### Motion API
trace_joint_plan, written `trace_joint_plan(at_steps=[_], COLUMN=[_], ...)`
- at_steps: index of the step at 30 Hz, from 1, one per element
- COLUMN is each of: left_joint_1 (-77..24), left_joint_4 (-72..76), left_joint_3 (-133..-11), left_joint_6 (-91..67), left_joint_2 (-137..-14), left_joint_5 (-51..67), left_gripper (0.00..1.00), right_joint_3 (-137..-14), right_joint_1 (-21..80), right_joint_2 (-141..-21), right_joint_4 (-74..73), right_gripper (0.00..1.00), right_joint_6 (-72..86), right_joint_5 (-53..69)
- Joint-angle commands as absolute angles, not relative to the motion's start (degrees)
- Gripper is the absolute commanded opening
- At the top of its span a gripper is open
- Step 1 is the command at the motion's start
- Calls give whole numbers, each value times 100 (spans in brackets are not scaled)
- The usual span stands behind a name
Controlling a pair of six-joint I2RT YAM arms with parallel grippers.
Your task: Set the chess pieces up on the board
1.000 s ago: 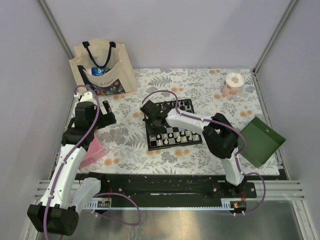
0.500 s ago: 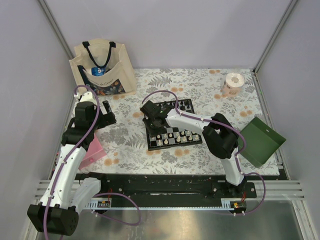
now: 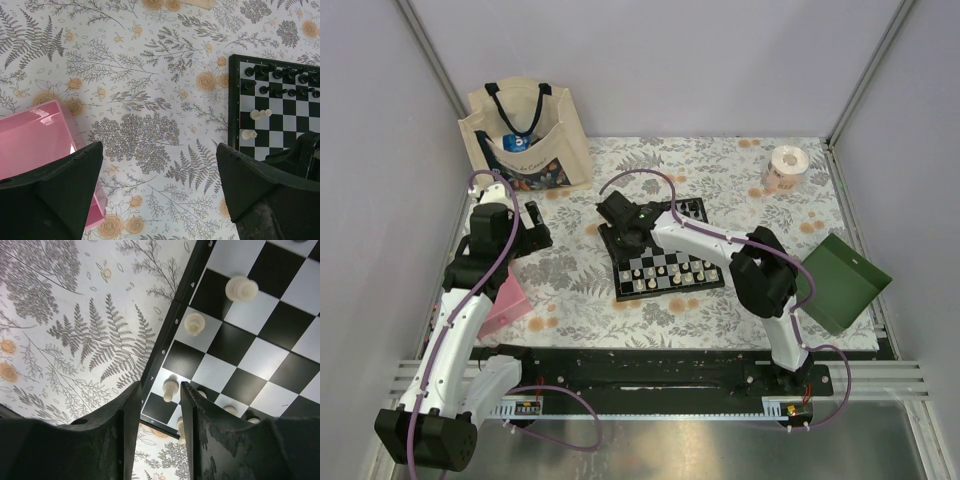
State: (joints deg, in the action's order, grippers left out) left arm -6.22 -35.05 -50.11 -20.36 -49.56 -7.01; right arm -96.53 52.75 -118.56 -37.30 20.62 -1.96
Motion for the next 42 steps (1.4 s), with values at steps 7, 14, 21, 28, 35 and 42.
trace_joint_plan(at_steps=[7, 14, 21, 28, 35, 42], left_joint_1=[-580, -589, -589, -589, -589, -589], left_joint_4=[-3296, -3278, -3287, -3287, -3278, -3278], left_joint_3=[-4992, -4992, -4992, -4983, -4992, -4992], left_joint_6=[-2004, -2004, -2004, -2004, -2004, -2004], left_joint_2=[-4852, -4860, -4860, -4869, -4904, -4913], left_joint_5=[-624, -633, -633, -624, -615, -615], left_gripper=[99, 99, 99, 99, 99, 99], right_joint_3=[-10564, -10863, -10933, -11013, -11127, -11188], right_joint_1=[5089, 5001, 4975, 4931, 4896, 4869], right_joint_2=[-12137, -12436, -12603, -12762, -12885, -12973], right_joint_4=[-3928, -4140, -4157, -4149, -4157, -4149], right_gripper=[48, 49, 50, 50, 47, 42], right_joint_6=[2057, 2074, 2066, 2057, 2004, 1969], right_joint_5=[-474, -527, -519, -519, -448, -352])
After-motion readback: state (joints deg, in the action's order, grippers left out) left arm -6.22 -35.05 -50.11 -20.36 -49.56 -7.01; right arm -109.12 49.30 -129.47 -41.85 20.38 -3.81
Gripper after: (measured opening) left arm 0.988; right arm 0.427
